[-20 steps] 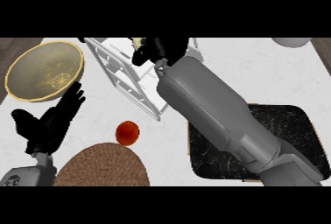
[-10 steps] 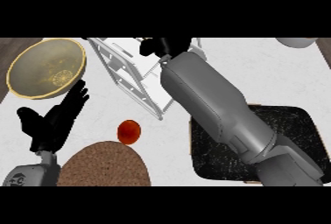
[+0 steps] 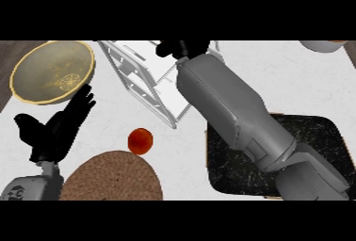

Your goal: Pick the cupcake from the tray and place it in the tiered basket

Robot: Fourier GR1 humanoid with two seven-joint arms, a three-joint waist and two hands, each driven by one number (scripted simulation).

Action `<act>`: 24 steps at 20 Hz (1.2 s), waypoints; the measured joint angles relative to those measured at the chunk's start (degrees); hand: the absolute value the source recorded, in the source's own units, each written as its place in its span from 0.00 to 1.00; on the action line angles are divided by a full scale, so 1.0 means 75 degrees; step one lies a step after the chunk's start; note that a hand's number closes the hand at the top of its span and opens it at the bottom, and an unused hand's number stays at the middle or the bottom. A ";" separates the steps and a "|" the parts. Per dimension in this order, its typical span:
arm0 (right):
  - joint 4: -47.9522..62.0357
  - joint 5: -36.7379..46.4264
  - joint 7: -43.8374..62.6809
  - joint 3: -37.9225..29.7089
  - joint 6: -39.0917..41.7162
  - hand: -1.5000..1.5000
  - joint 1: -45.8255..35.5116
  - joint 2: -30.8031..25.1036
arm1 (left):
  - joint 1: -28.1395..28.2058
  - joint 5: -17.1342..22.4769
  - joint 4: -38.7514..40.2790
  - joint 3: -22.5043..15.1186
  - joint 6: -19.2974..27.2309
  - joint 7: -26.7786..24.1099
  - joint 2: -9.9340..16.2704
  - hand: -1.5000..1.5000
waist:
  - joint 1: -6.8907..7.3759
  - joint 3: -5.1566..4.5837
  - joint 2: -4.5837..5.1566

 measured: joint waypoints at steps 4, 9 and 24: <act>-0.0242 -0.0451 -0.0271 -0.0372 -0.0591 0.00 0.0019 -0.0004 | -0.0039 -0.0005 0.0194 0.0106 -0.0003 -0.0106 0.0034 0.50 | -0.0057 0.0003 -0.0008; -0.0706 -0.1040 -0.0848 -0.1045 -0.1372 0.00 0.0155 -0.0011 | -0.0038 -0.0006 0.0167 0.0137 0.0049 -0.0028 0.0008 0.50 | -0.0162 0.0009 -0.0037; -0.3503 -0.1132 -0.1099 -0.2347 -0.2389 0.00 0.1816 -0.1130 | 0.0686 0.0047 -0.0024 0.0475 0.0056 -0.0211 0.0107 0.50 | -0.0754 0.0010 -0.0249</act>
